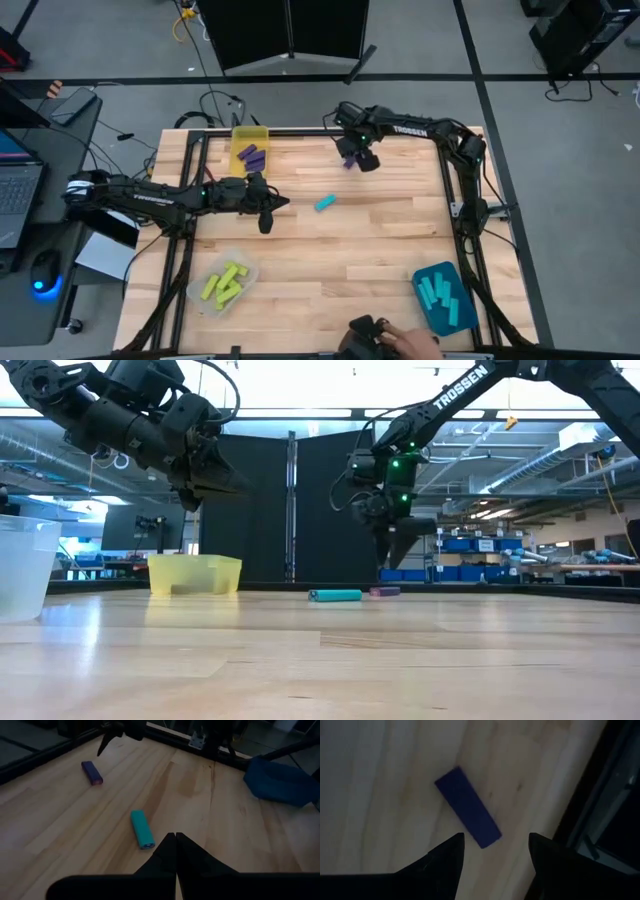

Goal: Sort blocks
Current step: Put the violet block into the yellow bin

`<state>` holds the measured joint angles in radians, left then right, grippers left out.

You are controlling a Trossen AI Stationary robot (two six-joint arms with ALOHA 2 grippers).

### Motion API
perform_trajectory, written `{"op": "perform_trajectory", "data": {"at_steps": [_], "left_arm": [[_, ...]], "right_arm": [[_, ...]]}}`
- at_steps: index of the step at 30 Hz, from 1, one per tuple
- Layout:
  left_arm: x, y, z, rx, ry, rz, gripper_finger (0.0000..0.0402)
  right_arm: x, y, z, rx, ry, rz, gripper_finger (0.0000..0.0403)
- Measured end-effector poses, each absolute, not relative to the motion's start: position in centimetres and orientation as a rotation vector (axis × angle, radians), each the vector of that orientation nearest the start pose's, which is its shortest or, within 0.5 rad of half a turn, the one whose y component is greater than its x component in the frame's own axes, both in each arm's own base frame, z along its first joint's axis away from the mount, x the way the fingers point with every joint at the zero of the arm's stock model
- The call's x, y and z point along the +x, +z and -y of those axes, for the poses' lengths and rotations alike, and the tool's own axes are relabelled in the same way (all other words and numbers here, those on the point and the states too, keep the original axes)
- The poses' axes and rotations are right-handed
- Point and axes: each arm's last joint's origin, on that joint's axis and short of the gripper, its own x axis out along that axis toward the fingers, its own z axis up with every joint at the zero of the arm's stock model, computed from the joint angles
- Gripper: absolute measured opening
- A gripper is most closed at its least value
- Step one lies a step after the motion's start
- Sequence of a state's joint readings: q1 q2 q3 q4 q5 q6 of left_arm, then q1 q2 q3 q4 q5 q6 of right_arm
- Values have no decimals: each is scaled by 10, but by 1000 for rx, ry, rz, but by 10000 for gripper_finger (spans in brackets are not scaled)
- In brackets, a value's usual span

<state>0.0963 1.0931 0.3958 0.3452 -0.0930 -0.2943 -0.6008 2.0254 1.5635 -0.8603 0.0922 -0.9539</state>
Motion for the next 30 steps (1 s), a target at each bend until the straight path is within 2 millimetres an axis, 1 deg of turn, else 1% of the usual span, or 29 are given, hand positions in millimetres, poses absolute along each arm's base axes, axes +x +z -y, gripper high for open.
{"op": "perform_trajectory", "data": {"at_steps": [5,8,12,16,20,24,30], "left_arm": [[214,193,-23,-286,237,-323,6],[214,193,-23,-286,237,-323,6],[214,193,-23,-285,237,-322,6],[214,193,-23,-280,236,-326,6],[214,193,-23,-259,233,-325,6],[214,193,-23,-259,232,-325,6],[214,193,-23,-264,233,-323,6]], "right_arm": [[336,191,231,-452,105,-1392,233],[337,183,232,-441,121,-1411,233],[339,166,234,-426,139,-1460,233],[342,161,233,-437,136,-1468,233],[341,155,234,-425,146,-1485,232],[338,152,238,-407,146,-1500,222],[332,151,239,-352,139,-1536,195]]}}
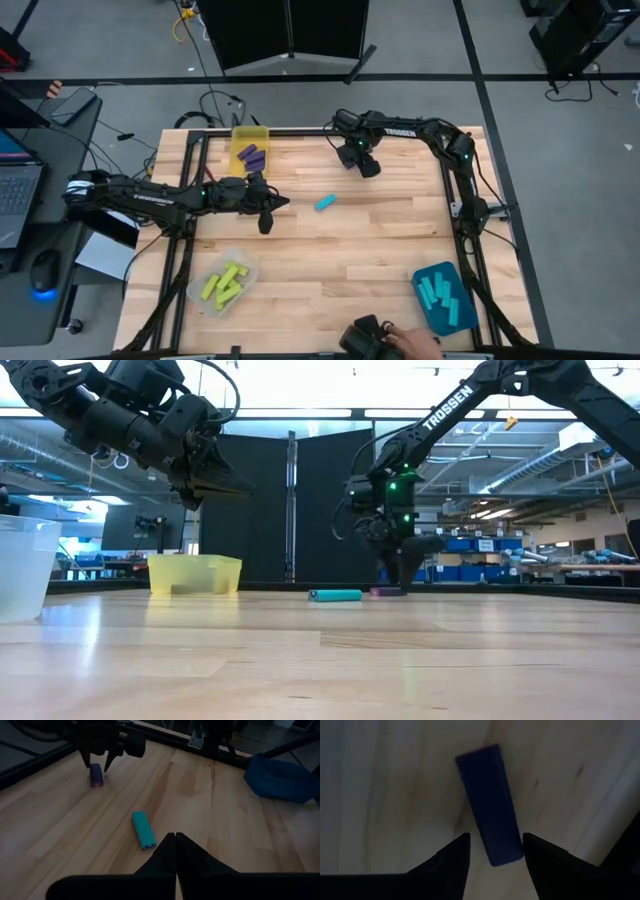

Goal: Sort blocks
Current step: Put the violet block into the yellow bin

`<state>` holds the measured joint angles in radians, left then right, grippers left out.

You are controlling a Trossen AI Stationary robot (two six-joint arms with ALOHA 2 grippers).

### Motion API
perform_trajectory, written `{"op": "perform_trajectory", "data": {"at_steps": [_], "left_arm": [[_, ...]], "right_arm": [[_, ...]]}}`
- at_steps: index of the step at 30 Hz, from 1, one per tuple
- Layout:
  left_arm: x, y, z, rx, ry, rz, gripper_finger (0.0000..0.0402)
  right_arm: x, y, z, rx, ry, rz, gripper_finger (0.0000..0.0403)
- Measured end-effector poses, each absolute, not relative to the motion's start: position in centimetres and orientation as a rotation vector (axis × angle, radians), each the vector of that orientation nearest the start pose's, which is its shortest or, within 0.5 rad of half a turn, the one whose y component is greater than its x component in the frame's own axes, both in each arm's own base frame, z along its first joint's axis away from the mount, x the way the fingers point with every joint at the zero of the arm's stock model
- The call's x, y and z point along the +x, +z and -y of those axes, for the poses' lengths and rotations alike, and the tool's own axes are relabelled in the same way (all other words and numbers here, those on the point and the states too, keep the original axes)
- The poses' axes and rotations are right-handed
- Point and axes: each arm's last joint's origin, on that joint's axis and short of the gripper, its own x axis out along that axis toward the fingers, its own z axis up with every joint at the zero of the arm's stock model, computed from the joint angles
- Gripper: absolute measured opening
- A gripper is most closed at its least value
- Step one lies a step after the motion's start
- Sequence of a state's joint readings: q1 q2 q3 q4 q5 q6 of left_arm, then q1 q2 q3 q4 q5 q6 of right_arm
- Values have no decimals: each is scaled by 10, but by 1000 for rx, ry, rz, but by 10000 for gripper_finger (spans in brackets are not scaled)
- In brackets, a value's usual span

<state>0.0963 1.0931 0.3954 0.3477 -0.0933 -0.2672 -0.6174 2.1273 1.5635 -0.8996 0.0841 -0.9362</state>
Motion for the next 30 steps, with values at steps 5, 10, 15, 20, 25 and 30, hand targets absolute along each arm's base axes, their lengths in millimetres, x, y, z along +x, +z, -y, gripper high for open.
{"op": "perform_trajectory", "data": {"at_steps": [5,10,15,20,25,30], "left_arm": [[214,193,-23,-270,234,-323,6],[214,193,-23,-289,238,-321,6],[214,193,-23,-289,238,-321,6],[214,193,-23,-289,238,-322,6],[214,193,-23,-289,238,-322,6],[214,193,-23,-289,238,-322,6]], "right_arm": [[326,151,241,-274,105,-1568,168],[321,148,242,-200,60,-1591,159],[316,138,237,-205,62,-1589,167],[315,134,236,-196,46,-1582,178],[315,142,236,-190,12,-1560,182],[316,147,235,-188,2,-1532,183]]}}
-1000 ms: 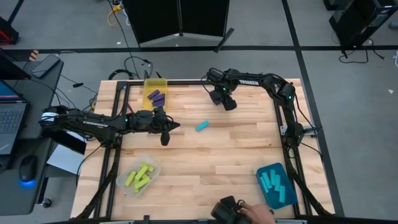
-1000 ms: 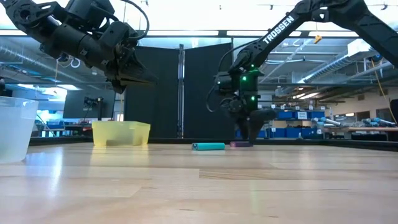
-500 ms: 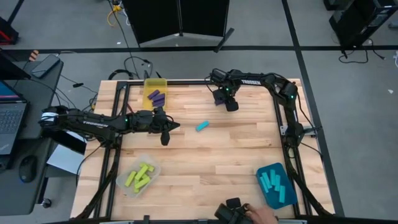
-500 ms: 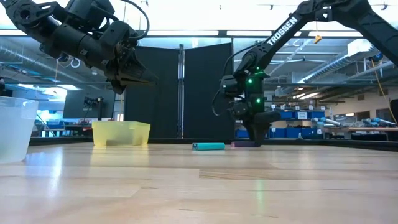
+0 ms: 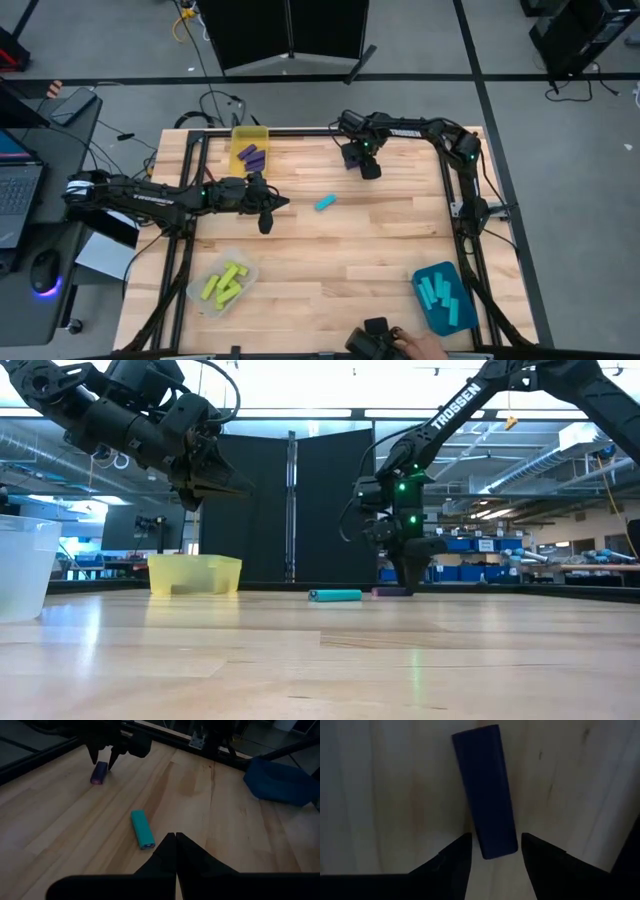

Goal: Sort blocks
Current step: Put the violet block into the yellow bin

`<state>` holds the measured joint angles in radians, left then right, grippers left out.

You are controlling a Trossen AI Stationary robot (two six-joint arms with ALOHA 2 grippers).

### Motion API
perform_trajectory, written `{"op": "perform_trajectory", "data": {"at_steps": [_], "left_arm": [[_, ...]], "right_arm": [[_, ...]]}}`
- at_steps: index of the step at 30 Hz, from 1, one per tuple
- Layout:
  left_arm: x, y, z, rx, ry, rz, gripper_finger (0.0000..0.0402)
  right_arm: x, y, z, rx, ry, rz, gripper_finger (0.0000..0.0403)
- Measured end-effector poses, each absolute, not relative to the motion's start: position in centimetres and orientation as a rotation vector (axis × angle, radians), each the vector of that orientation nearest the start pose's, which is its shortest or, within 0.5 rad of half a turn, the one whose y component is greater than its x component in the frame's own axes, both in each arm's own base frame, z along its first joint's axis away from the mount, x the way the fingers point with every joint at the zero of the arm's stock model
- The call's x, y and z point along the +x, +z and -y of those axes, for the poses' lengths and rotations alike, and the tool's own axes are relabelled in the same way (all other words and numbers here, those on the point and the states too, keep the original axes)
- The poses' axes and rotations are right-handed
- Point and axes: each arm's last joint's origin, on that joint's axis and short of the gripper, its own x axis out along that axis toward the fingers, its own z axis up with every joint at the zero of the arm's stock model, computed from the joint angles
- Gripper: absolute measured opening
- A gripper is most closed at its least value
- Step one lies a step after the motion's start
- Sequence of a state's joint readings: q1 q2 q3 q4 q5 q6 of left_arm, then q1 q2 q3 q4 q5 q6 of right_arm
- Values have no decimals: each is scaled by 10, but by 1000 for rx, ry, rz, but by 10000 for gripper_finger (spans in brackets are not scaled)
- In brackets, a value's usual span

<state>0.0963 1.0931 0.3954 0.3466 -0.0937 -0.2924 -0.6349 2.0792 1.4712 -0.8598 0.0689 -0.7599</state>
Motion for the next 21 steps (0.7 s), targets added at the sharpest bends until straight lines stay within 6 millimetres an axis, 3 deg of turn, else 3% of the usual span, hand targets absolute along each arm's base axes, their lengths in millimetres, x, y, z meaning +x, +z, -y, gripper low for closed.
{"op": "perform_trajectory", "data": {"at_steps": [14,21], "left_arm": [[214,193,-23,-312,242,-319,6],[215,196,-23,-444,257,-274,6]], "right_arm": [[319,141,228,-178,46,-1457,178],[318,140,224,-131,12,-1472,114]]}}
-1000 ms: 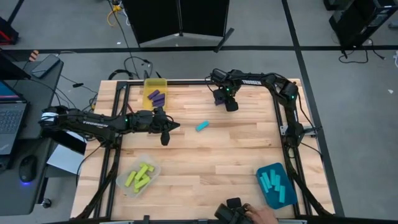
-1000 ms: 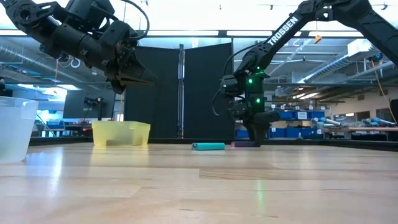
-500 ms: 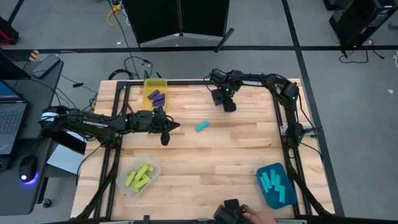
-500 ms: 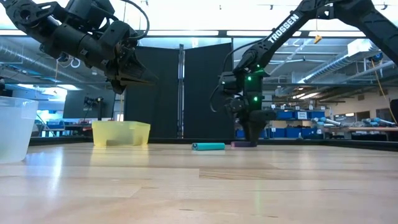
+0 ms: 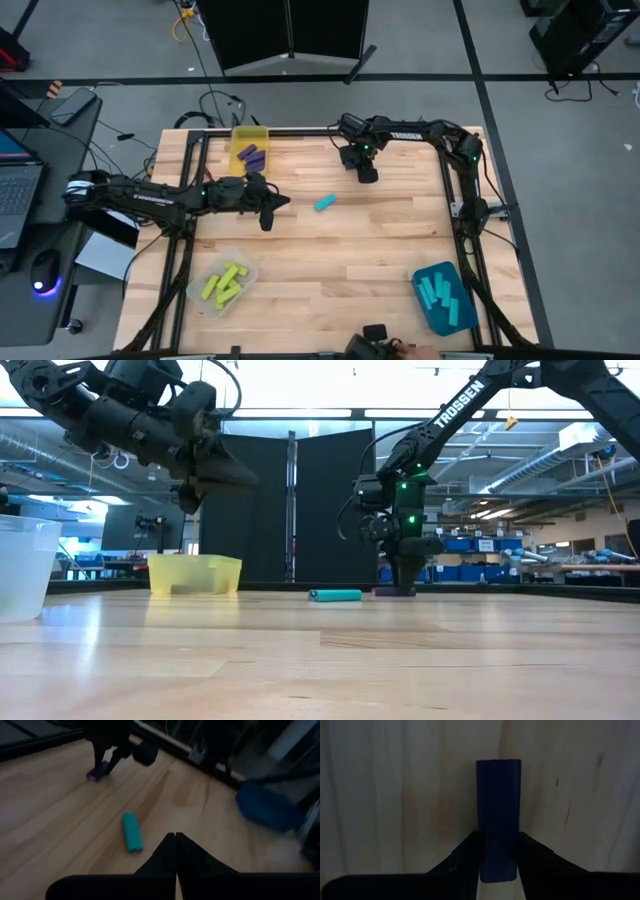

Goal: Sort blocks
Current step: Put the violet block into the yellow bin

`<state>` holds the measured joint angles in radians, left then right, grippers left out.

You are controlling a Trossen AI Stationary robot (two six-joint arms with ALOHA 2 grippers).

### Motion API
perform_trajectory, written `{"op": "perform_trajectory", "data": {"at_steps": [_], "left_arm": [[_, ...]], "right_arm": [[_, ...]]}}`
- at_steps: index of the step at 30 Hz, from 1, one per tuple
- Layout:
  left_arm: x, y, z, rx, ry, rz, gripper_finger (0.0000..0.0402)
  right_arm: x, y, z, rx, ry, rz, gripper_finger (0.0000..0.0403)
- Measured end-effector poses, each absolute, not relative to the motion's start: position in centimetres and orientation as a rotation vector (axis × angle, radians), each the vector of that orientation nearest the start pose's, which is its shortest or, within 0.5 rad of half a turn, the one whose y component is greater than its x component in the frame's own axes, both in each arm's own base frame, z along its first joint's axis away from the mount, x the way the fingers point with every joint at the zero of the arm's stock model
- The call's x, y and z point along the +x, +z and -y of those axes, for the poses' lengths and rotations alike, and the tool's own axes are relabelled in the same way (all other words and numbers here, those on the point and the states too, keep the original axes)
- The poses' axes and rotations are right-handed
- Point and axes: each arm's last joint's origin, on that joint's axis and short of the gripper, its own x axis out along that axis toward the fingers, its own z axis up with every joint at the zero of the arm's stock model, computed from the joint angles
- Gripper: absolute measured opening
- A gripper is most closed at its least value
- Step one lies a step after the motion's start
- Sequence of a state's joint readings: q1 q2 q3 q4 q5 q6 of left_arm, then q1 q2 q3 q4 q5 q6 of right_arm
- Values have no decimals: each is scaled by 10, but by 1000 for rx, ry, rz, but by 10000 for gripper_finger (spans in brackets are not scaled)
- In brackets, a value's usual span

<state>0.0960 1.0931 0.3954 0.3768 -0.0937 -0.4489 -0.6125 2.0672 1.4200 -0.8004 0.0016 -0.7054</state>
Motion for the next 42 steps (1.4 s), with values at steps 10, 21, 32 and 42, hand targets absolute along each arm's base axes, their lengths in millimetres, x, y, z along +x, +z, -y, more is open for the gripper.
{"op": "perform_trajectory", "data": {"at_steps": [10,21,32,42], "left_arm": [[217,201,-27,-684,247,-203,6],[214,202,-45,-834,310,-154,25],[215,196,-55,-873,336,-171,147],[236,184,-59,-974,269,-134,198]], "right_arm": [[343,170,181,-196,-103,-1401,110],[381,219,96,-235,-235,-1093,110],[404,234,49,-253,-178,-864,110],[403,233,50,-255,-178,-877,110]]}}
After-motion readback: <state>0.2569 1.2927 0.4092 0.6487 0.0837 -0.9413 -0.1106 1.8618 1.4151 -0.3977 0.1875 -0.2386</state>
